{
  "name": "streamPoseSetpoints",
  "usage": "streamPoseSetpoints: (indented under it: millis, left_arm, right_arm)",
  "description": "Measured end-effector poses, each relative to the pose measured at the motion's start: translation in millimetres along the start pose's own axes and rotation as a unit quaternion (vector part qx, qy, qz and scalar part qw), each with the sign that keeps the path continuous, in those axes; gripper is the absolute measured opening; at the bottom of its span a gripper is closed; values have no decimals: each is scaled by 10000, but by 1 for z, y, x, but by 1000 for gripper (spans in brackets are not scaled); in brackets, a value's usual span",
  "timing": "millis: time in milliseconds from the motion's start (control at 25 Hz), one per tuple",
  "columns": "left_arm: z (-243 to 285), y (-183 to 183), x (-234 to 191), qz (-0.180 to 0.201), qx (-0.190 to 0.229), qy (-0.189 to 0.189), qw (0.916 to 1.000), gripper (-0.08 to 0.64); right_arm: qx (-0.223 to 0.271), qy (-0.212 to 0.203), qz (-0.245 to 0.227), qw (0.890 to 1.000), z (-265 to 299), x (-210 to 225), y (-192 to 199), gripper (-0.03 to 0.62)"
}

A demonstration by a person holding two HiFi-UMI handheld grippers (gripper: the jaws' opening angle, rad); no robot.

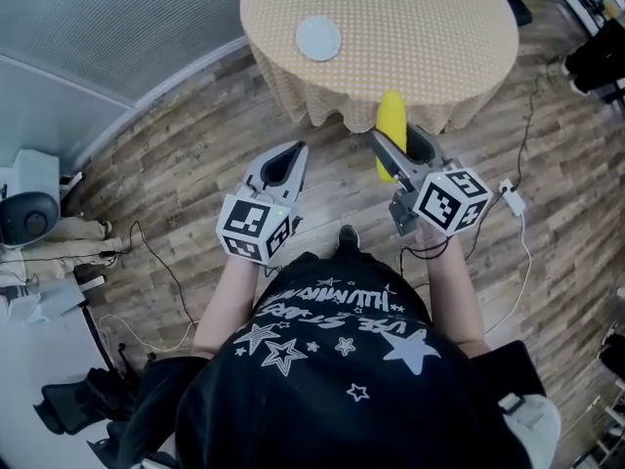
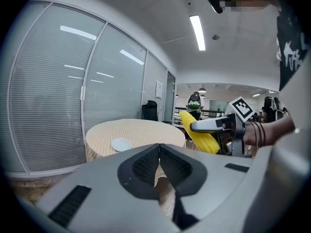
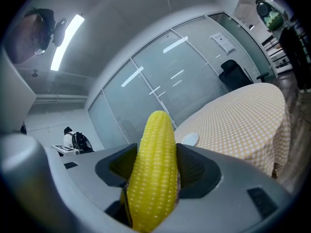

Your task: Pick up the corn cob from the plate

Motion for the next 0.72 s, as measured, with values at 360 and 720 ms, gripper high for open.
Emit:
streamPoseSetpoints:
  millis: [360, 720]
  left_arm:
    - [-62, 11, -18, -347, 218, -188, 9990, 9]
    - [-127, 14, -15, -276, 463, -153, 9984, 9]
  right_arm:
    - [-122, 180, 1, 9998, 4, -47, 25, 259]
    - [-176, 210, -147, 9995, -6, -108, 53, 259]
Point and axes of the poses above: the fingertips, and each gripper's own axes: z forward along the fingers, x to its right, y out of its underside, the point moved 1 cm from there along -z, backward along the fingers, and after that the axes turned 2 degrees about -z, right-handed, at the moved point
